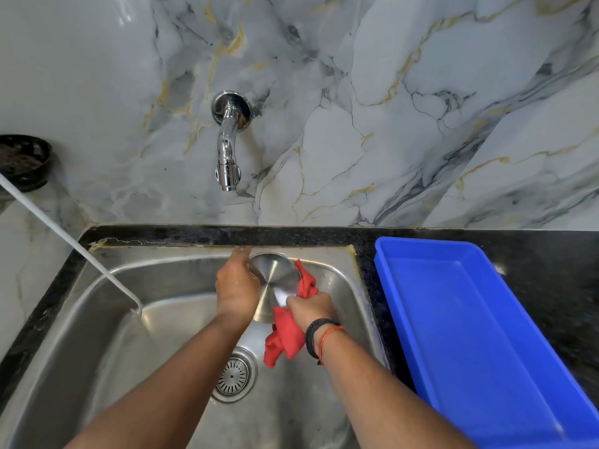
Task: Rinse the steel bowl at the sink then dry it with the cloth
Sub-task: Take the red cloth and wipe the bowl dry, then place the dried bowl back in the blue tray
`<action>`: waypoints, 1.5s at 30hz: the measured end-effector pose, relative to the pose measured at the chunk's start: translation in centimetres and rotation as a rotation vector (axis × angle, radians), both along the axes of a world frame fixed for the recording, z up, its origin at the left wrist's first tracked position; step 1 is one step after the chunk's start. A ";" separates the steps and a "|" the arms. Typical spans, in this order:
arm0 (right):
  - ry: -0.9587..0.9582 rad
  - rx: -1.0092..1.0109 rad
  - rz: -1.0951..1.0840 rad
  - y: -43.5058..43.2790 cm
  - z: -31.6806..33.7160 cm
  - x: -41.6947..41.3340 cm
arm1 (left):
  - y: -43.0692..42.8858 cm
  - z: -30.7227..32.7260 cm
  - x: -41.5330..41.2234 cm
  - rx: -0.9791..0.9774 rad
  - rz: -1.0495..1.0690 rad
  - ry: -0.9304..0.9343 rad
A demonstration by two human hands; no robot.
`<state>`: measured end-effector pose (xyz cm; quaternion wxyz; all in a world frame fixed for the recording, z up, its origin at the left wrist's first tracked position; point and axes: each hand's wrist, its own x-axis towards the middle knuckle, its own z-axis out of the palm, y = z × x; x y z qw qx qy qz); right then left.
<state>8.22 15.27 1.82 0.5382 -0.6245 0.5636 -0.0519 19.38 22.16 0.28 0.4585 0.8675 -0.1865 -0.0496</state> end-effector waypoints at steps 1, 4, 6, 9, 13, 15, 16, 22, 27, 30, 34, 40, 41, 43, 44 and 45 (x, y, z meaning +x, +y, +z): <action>0.026 -0.046 0.023 -0.3 -0.1 0.0 | 0.2 0.0 0.0 0.079 -0.087 -0.101; 0.129 -0.232 0.160 -1.2 0.8 0.3 | 0.5 0.1 0.7 0.121 -0.487 -0.444; 0.141 -0.292 0.229 -1.9 1.7 0.7 | 0.5 1.2 0.7 0.050 -0.668 -0.398; 0.113 -0.332 0.185 -2.9 2.8 0.9 | -0.5 1.6 0.7 -0.051 -0.554 -0.398; -0.002 -0.158 0.015 -4.3 3.3 0.3 | -2.7 2.2 -0.7 -0.288 -0.114 -0.203; -0.099 -0.047 -0.031 -4.9 3.3 -0.7 | -4.2 3.2 -1.2 -0.400 0.051 -0.039; -0.144 -0.020 -0.040 -5.5 3.4 -1.3 | -5.0 3.6 -1.4 -0.401 0.102 0.026; -0.356 -0.146 -0.272 -13.0 6.4 -9.9 | -9.4 4.6 -3.9 -0.343 0.103 0.548; 0.137 -0.554 -0.278 -18.5 6.3 -19.8 | -14.4 4.1 -9.6 -0.355 0.024 0.538; 0.418 -0.547 -0.067 -20.0 3.6 -24.2 | -18.0 3.5 -13.1 -0.304 0.002 0.549; 0.600 -0.417 0.322 -20.8 -1.1 -27.4 | -22.2 1.2 -16.9 -0.210 -0.024 0.556; 0.733 -0.461 0.520 -22.6 -3.7 -28.0 | -28.1 -2.0 -19.9 -0.057 -0.043 0.403; 0.720 -0.458 0.543 -22.8 -3.5 -28.0 | -28.7 -2.4 -20.0 -0.039 -0.022 0.406; 0.688 -0.440 0.584 -23.3 -3.4 -28.1 | -30.1 -3.2 -20.1 -0.008 -0.002 0.406; 0.680 -0.430 0.619 -23.6 -3.5 -28.2 | -30.7 -3.6 -20.2 0.002 0.003 0.399; 0.676 -0.415 0.661 -23.7 -3.6 -28.2 | -31.2 -4.0 -20.2 0.011 0.009 0.389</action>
